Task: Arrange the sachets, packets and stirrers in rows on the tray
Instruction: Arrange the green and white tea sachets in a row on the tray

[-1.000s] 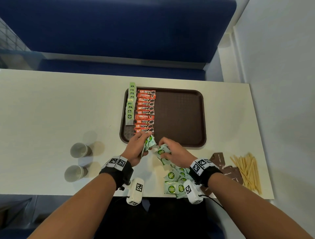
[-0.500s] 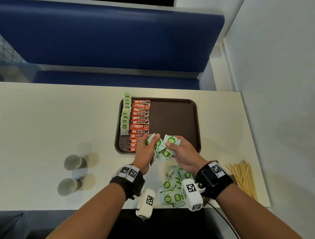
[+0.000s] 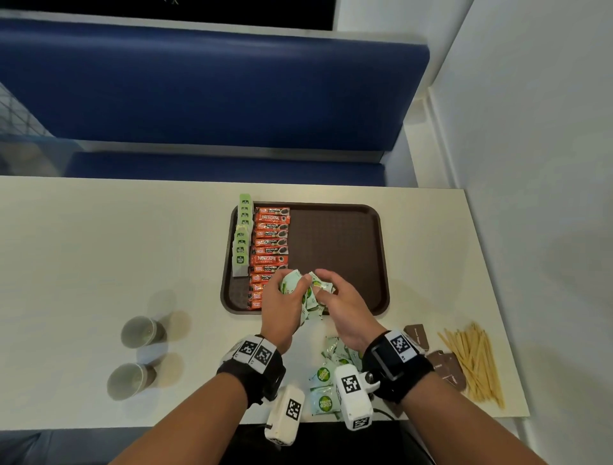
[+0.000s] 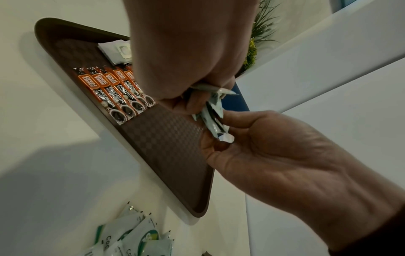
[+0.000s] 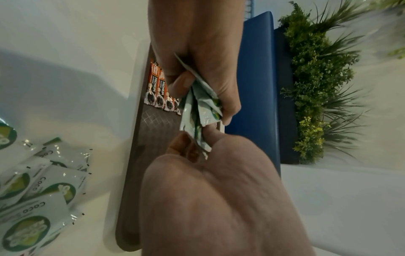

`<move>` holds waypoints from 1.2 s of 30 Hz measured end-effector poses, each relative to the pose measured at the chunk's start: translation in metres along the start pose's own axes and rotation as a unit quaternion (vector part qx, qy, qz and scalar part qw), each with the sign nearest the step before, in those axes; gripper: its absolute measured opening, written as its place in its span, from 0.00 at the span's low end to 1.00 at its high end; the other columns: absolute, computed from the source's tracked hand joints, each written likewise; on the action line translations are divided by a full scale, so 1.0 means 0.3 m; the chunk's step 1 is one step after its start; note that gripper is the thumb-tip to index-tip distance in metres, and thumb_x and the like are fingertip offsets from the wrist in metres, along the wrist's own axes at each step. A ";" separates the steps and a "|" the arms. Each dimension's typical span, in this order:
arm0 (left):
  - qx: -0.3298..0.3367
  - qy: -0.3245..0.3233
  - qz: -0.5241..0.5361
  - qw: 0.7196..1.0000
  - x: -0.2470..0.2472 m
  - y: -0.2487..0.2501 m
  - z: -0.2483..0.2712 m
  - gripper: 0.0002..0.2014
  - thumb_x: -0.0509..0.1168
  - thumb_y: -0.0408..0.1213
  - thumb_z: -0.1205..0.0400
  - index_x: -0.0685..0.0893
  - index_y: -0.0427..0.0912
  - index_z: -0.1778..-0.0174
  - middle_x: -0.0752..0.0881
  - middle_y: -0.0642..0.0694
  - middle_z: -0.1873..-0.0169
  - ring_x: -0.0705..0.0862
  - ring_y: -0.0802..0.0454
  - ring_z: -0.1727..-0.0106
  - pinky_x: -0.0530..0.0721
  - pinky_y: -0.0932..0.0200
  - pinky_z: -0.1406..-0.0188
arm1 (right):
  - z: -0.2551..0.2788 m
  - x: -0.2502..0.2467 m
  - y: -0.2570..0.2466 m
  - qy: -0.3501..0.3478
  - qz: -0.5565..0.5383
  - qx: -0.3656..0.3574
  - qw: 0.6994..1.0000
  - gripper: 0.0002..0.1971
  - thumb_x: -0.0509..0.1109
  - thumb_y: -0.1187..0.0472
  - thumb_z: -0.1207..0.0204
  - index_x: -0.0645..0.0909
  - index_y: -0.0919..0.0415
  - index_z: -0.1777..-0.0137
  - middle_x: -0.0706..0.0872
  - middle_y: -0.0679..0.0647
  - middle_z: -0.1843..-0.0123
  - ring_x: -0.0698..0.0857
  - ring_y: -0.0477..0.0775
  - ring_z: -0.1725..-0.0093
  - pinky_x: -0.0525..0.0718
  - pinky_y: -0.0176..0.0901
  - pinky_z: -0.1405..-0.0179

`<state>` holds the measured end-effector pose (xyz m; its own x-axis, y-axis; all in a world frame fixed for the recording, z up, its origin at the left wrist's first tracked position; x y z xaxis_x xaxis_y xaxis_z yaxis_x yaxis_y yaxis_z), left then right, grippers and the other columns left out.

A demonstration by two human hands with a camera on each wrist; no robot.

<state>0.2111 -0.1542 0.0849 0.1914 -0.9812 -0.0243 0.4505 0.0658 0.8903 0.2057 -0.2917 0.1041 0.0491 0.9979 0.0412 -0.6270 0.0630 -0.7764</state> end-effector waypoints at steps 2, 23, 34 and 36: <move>0.013 0.008 0.001 1.000 -0.001 0.012 -0.001 0.10 0.80 0.48 0.18 0.88 0.51 0.46 0.93 0.43 0.51 0.93 0.36 0.47 0.94 0.31 0.45 | -0.008 -0.030 -0.002 0.061 0.009 -0.035 0.997 0.18 0.80 0.60 0.19 0.83 0.51 0.32 0.87 0.50 0.36 0.87 0.46 0.38 0.85 0.34 0.47; -0.037 0.008 0.011 0.999 -0.040 0.069 -0.106 0.12 0.82 0.30 0.20 0.93 0.44 0.43 0.96 0.44 0.51 0.98 0.48 0.54 0.97 0.47 0.58 | -0.133 -0.097 -0.074 -0.015 0.026 0.008 1.000 0.07 0.77 0.59 0.16 0.90 0.58 0.41 0.95 0.53 0.46 0.93 0.51 0.42 0.89 0.41 0.45; -0.036 0.098 0.035 0.994 -0.155 0.160 -0.264 0.09 0.82 0.34 0.19 0.93 0.48 0.45 0.97 0.50 0.54 0.97 0.47 0.52 0.97 0.44 0.51 | -0.567 -0.048 -0.183 0.135 0.098 -0.049 0.985 0.10 0.82 0.62 0.21 0.85 0.56 0.44 0.94 0.54 0.49 0.93 0.50 0.49 0.85 0.39 0.55; -0.033 0.094 0.049 0.994 -0.175 0.190 -0.293 0.08 0.81 0.33 0.18 0.92 0.44 0.45 0.97 0.46 0.54 0.98 0.44 0.53 0.97 0.41 0.52 | -0.666 -0.017 -0.186 0.166 0.176 -0.067 0.968 0.10 0.82 0.60 0.21 0.85 0.56 0.45 0.92 0.50 0.50 0.91 0.50 0.48 0.83 0.37 0.53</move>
<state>0.3035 -0.0831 0.0970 0.3942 -0.9185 -0.0297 0.4775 0.1771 0.8606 0.3959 -0.3028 0.0216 0.1119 0.8972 -0.4273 -0.5448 -0.3043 -0.7814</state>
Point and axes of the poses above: each hand's wrist, its own z-axis away from the middle knuckle, its own x-axis out of the palm, y = z × x, the point moved 3 cm from there along -z, towards the middle knuckle
